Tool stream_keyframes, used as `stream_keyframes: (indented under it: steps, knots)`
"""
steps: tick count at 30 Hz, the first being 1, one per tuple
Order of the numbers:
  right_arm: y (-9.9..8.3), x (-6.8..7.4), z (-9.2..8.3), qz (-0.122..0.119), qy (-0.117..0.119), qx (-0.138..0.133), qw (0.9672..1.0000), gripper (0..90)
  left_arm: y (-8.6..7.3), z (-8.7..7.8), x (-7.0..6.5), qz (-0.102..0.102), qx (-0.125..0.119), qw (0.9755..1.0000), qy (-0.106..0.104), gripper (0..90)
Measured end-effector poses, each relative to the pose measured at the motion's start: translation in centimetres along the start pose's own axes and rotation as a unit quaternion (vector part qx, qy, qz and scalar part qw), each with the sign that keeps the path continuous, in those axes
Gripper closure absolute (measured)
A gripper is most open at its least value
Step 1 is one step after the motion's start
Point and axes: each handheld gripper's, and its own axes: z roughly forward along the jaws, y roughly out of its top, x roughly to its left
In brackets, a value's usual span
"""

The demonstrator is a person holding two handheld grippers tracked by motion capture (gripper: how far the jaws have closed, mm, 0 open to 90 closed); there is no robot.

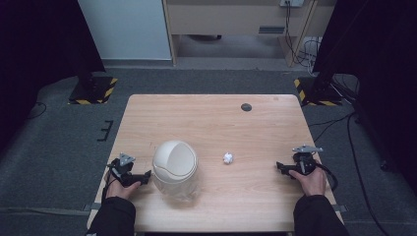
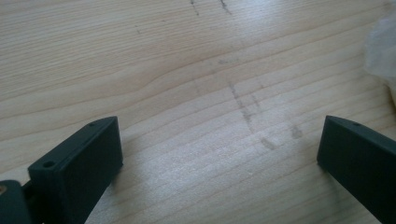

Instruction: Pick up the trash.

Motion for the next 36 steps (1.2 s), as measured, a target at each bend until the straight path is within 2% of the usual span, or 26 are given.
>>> stream_keyframes:
  steps: [2, 5, 6, 8, 12, 18, 20, 21, 22, 27, 32, 36]
  knots:
    - [0.1, 0.0, -0.1, 0.002, 0.003, 0.002, 1.0, 17.1, 0.0, 0.0, 0.0, 0.004, 0.001, 1.0, -0.003, 0.0]
    - [0.5, 0.0, -0.5, 0.006, 0.005, -0.014, 0.9999, 17.2, 0.0, 0.0, -0.2, 0.01, 0.002, 0.9999, -0.008, 0.0]
    - [0.7, 0.0, -0.9, 0.005, 0.006, -0.029, 0.9995, 16.6, 0.1, 0.0, -0.3, 0.012, 0.003, 0.9999, -0.01, 0.0]
    - [0.8, -0.1, -1.0, 0.003, 0.008, -0.034, 0.9994, 16.4, 0.1, 0.0, -0.5, 0.013, 0.002, 0.9999, -0.011, 0.0]
    - [1.6, 0.0, -1.9, -0.005, 0.019, -0.069, 0.9974, 17.0, 0.1, 0.0, -0.6, 0.015, 0.001, 0.9998, -0.014, 0.0]
    - [2.3, 0.5, -2.4, -0.001, 0.038, -0.085, 0.9956, 17.1, 0.0, 0.0, -0.6, 0.015, 0.001, 0.9998, -0.014, 0.0]
    - [2.9, 0.9, -3.0, -0.001, 0.049, -0.104, 0.9934, 17.7, 0.0, 0.0, -0.6, 0.015, 0.001, 0.9998, -0.014, 0.0]
    - [2.9, 0.9, -3.0, -0.001, 0.049, -0.104, 0.9934, 17.7, 0.0, 0.0, -0.6, 0.015, 0.001, 0.9998, -0.014, 0.0]
    - [3.2, 1.2, -3.3, 0.005, 0.055, -0.118, 0.9915, 17.8, 0.0, 0.0, -0.5, 0.015, 0.001, 0.9998, -0.015, 0.0]
    - [3.8, 1.9, -3.9, -0.001, 0.059, -0.129, 0.9898, 18.4, 0.0, 0.0, -0.5, 0.015, 0.001, 0.9998, -0.015, 0.0]
    - [5.4, 2.4, -5.3, -0.017, 0.067, -0.158, 0.985, 17.6, 0.0, 0.0, -0.5, 0.017, 0.001, 0.9997, -0.016, 0.0]
    - [6.1, 2.5, -6.1, -0.02, 0.069, -0.174, 0.9821, 17.7, 0.1, 0.1, -0.5, 0.018, 0.001, 0.9997, -0.018, 0.0]
